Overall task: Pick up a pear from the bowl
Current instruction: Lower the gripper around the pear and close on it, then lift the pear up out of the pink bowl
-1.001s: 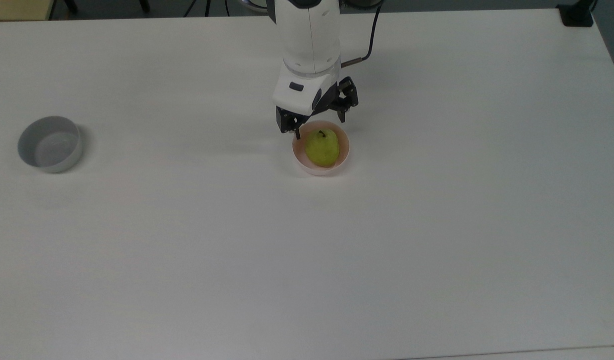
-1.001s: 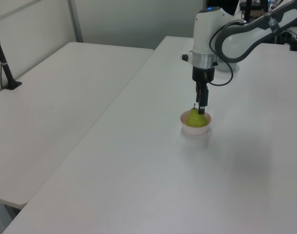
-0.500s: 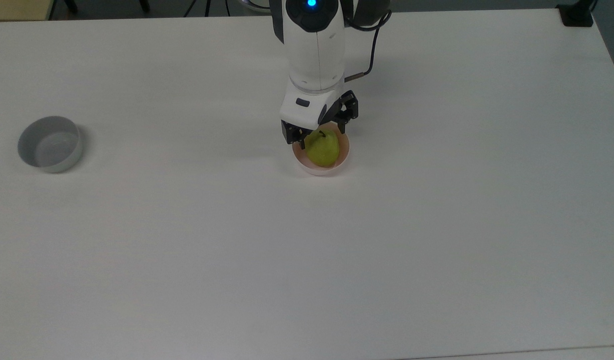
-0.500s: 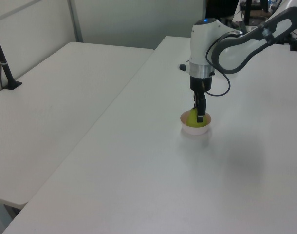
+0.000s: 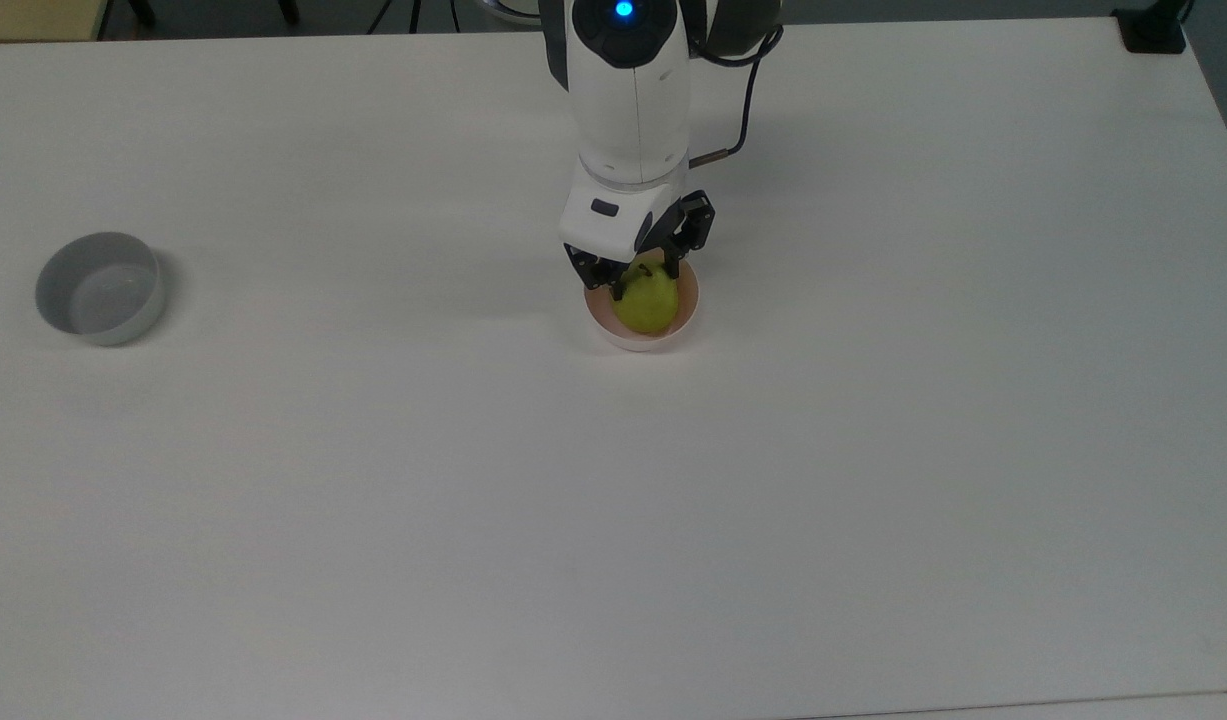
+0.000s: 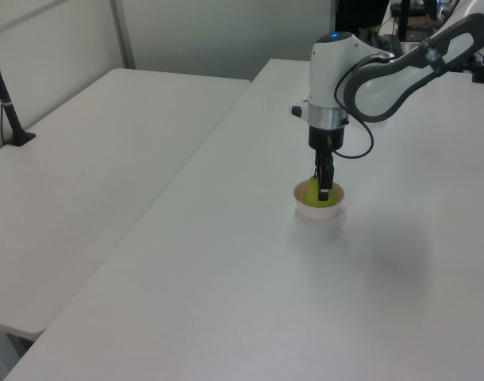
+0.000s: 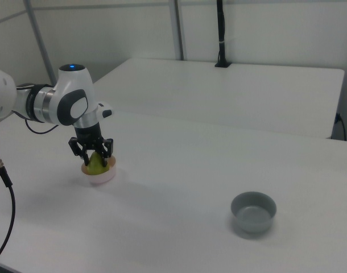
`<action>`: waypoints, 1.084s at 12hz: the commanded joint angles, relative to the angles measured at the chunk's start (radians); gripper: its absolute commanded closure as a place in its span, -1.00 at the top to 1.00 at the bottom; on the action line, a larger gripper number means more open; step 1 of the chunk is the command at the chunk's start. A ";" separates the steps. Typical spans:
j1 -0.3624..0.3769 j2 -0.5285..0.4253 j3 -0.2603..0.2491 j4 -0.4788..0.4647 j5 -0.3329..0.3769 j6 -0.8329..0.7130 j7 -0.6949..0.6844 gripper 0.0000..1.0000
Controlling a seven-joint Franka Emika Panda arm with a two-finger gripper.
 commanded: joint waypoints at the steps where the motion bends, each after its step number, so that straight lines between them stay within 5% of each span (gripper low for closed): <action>1: 0.000 -0.030 -0.003 -0.015 -0.017 0.016 0.035 -1.00; 8: -0.032 -0.165 0.002 0.026 -0.008 -0.130 0.044 -1.00; 13: -0.126 -0.250 0.002 0.135 -0.006 -0.341 0.041 -1.00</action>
